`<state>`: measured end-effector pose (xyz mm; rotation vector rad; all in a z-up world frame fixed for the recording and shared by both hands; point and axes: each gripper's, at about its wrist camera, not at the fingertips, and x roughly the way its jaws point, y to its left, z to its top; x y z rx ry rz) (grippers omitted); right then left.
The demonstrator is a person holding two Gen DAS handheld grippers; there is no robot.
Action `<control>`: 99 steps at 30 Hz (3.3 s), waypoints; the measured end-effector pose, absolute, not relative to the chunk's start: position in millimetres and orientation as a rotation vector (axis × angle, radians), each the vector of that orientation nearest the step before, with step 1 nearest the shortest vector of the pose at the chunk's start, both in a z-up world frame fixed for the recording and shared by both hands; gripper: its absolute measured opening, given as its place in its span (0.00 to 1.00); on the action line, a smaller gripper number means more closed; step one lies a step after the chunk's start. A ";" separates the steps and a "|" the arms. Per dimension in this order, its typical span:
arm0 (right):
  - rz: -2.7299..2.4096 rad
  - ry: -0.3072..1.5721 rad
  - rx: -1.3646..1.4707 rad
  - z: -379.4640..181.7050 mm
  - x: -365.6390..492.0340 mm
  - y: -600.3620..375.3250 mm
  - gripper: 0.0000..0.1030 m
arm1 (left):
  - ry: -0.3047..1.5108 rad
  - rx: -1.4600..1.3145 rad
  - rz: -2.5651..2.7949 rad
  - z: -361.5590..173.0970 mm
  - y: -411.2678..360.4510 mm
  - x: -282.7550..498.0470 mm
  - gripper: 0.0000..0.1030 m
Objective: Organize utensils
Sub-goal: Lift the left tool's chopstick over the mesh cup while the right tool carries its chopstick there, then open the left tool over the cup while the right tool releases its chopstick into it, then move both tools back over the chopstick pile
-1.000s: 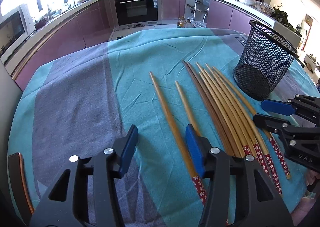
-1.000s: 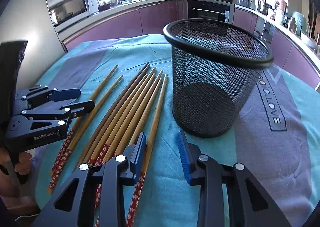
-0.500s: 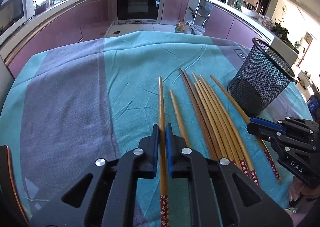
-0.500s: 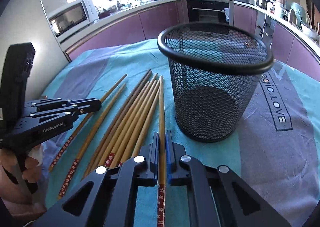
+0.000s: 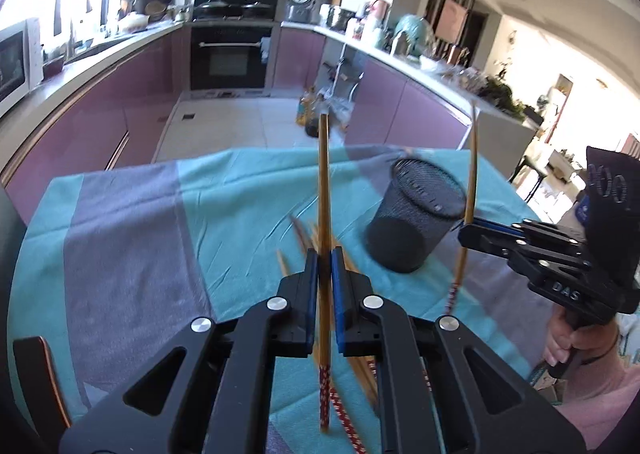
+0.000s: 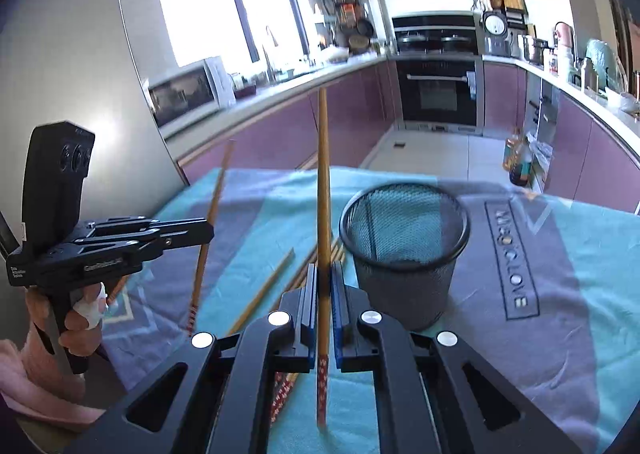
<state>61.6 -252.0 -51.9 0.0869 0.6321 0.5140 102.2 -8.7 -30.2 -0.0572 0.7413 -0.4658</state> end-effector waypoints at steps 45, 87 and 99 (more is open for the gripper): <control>0.467 0.746 0.012 -29.9 141.2 -275.2 0.05 | 0.681 -0.013 -0.639 12.3 -132.2 144.3 0.07; 0.560 0.864 -0.060 -106.2 76.1 -211.5 0.34 | 0.865 0.046 -0.392 -109.3 -14.5 63.2 0.39; 0.504 0.912 -0.096 -127.7 82.4 -195.0 0.32 | 0.933 0.060 -0.366 -126.1 -21.2 69.5 0.37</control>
